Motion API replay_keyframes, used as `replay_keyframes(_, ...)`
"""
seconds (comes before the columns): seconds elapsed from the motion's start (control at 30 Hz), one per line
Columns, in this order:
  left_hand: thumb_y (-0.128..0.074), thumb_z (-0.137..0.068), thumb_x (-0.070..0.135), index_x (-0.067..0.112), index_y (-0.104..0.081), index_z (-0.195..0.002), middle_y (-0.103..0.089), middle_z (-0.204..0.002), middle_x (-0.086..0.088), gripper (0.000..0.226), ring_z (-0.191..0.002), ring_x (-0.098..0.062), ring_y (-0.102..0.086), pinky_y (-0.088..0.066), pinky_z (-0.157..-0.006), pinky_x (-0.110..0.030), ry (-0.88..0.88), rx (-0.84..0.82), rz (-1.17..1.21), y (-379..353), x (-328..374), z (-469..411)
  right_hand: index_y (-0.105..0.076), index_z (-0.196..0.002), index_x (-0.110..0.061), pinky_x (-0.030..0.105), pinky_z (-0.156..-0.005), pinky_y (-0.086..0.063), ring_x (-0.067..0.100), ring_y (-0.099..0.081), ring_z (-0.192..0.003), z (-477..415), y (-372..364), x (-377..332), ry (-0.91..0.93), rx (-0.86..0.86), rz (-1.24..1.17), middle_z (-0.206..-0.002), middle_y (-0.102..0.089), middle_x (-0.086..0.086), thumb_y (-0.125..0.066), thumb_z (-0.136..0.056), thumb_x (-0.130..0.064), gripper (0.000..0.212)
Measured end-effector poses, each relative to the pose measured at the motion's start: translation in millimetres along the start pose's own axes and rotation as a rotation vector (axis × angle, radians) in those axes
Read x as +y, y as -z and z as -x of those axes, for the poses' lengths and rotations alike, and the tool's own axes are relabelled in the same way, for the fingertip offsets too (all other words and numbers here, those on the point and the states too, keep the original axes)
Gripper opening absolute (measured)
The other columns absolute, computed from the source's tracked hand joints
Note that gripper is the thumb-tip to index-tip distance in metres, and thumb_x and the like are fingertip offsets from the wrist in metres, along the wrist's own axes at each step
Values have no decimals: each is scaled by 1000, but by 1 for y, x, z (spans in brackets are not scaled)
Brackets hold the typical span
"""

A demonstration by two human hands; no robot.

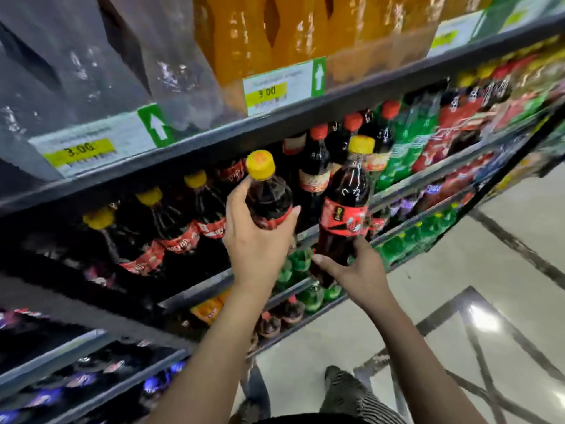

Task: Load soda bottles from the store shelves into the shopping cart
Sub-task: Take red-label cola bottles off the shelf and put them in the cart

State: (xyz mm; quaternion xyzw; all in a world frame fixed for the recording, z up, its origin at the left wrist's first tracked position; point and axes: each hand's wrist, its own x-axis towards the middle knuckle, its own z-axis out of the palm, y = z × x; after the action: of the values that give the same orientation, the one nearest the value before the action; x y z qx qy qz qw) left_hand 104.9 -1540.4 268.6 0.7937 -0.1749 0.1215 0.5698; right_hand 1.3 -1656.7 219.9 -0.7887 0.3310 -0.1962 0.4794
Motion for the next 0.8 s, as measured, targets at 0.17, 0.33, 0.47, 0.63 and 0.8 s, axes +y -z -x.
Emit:
replay_keyframes(0.17, -82, -73, 35, 22, -42, -138, -45, -132, 15, 78, -119, 10, -36, -20, -94, 6, 112, 104, -94, -19, 1, -5, -57, -107, -24, 25, -87, -45, 16, -60, -101, -39, 6, -3, 128, -112, -4, -99, -63, -8, -83, -67, -40, 50)
replay_keyframes(0.33, -82, -74, 33, 19, -40, -139, -41, -129, 16, 78, -116, 13, -32, -19, -93, 8, 177, 241, -82, -20, -4, -7, -59, -112, -15, 15, -84, -36, 6, -53, -98, -48, -6, -11, 166, -133, -94, -100, -59, -11, -85, -67, -29, 53)
replay_keyframes(0.47, -82, -75, 27, 13, -41, -137, -46, -134, 4, 75, -122, 2, -38, -21, -95, 6, 147, 281, -112, -23, -10, -7, -59, -111, -15, 17, -80, -38, 5, -53, -92, -56, -19, -18, 216, -119, -77, -96, -61, -9, -85, -64, -39, 58)
replay_keyframes(0.63, -82, -76, 23, 8, -43, -135, -49, -135, -6, 73, -122, -6, -42, -21, -93, 7, 132, 264, -178, -23, -15, 0, -60, -109, -7, 10, -77, -38, 12, -61, -96, -71, -40, -26, 275, -97, -61, -100, -69, 2, -89, -60, -31, 61)
replay_keyframes(0.8, -81, -77, 24, 9, -42, -136, -50, -134, -4, 73, -108, 11, -38, -23, -82, 10, 144, 177, -247, -22, -15, -1, -60, -103, -3, 17, -70, -41, 22, -65, -91, -81, -54, -22, 258, -101, 6, -94, -70, 9, -89, -61, -24, 55)
